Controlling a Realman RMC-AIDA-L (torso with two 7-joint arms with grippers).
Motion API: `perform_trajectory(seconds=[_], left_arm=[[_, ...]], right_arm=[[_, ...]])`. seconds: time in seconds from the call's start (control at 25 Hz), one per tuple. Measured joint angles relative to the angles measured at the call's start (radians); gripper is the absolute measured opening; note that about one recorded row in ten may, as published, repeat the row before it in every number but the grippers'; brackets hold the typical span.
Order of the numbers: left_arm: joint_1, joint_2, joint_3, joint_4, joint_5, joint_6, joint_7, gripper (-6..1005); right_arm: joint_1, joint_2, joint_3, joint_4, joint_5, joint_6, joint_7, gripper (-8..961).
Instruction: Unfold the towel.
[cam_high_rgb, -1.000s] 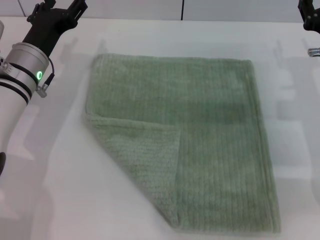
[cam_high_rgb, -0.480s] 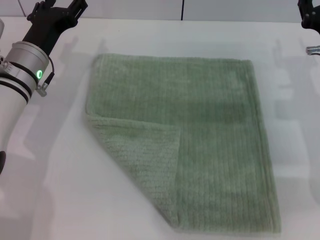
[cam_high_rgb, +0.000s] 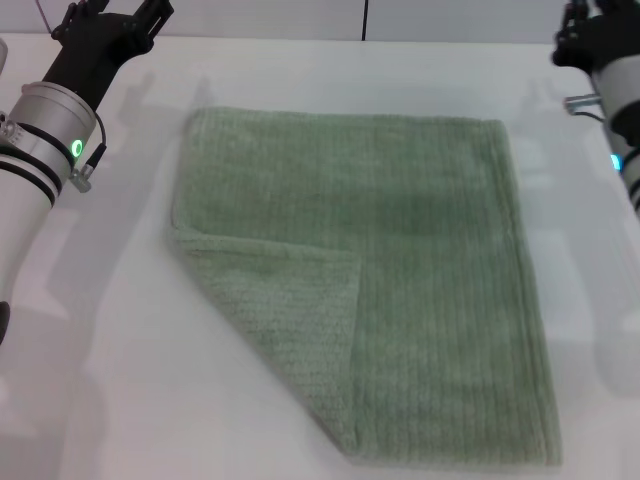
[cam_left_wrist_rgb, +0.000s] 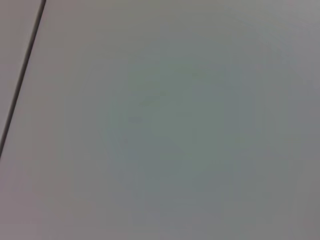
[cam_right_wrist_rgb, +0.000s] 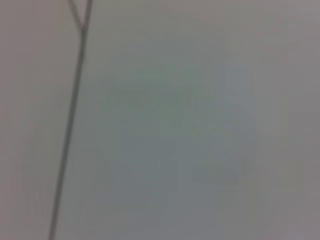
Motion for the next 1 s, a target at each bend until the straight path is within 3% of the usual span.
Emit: perform_trajectory(seconds=[0.12, 0.2, 0.24, 0.36, 0.4, 0.48, 0.56, 0.6, 0.68, 0.8, 0.84, 1.0], left_arm=[[0.003, 0.001, 0.0, 0.002, 0.0, 0.001, 0.0, 822], [0.004, 0.001, 0.0, 0.003, 0.0, 0.003, 0.0, 821], [0.005, 0.002, 0.0, 0.003, 0.0, 0.003, 0.0, 820], [0.008, 0.002, 0.0, 0.009, 0.0, 0.004, 0.0, 819], [0.011, 0.003, 0.0, 0.012, 0.0, 0.003, 0.0, 818], [0.011, 0.003, 0.0, 0.013, 0.0, 0.003, 0.0, 817], [0.012, 0.004, 0.0, 0.014, 0.0, 0.002, 0.0, 816], [0.012, 0.004, 0.0, 0.016, 0.0, 0.001, 0.0, 816], [0.012, 0.005, 0.0, 0.021, 0.0, 0.0, 0.0, 815], [0.014, 0.005, 0.0, 0.027, 0.0, 0.0, 0.001, 814], [0.014, 0.005, 0.0, 0.027, 0.0, 0.0, 0.001, 813], [0.014, 0.005, 0.0, 0.036, 0.0, -0.002, 0.001, 811]], right_arm=[[-0.016, -0.002, 0.056, -0.086, 0.0, 0.119, -0.078, 165], [-0.062, -0.003, 0.189, -0.239, 0.002, 0.334, -0.221, 80], [-0.062, -0.003, 0.189, -0.239, 0.002, 0.334, -0.221, 67], [-0.107, -0.002, 0.318, -0.364, 0.003, 0.549, -0.289, 27], [-0.127, -0.002, 0.413, -0.434, 0.002, 0.704, -0.296, 14], [-0.132, -0.003, 0.45, -0.456, 0.002, 0.773, -0.296, 15], [-0.137, -0.006, 0.526, -0.497, 0.002, 0.921, -0.297, 15], [-0.136, -0.008, 0.597, -0.527, -0.011, 1.056, -0.294, 15], [-0.133, -0.009, 0.627, -0.539, -0.027, 1.105, -0.286, 16], [-0.114, -0.007, 0.693, -0.6, -0.211, 1.272, -0.171, 16], [-0.114, -0.007, 0.693, -0.6, -0.211, 1.272, -0.171, 17], [-0.072, -0.003, 0.671, -0.664, -0.554, 1.406, 0.053, 16]])
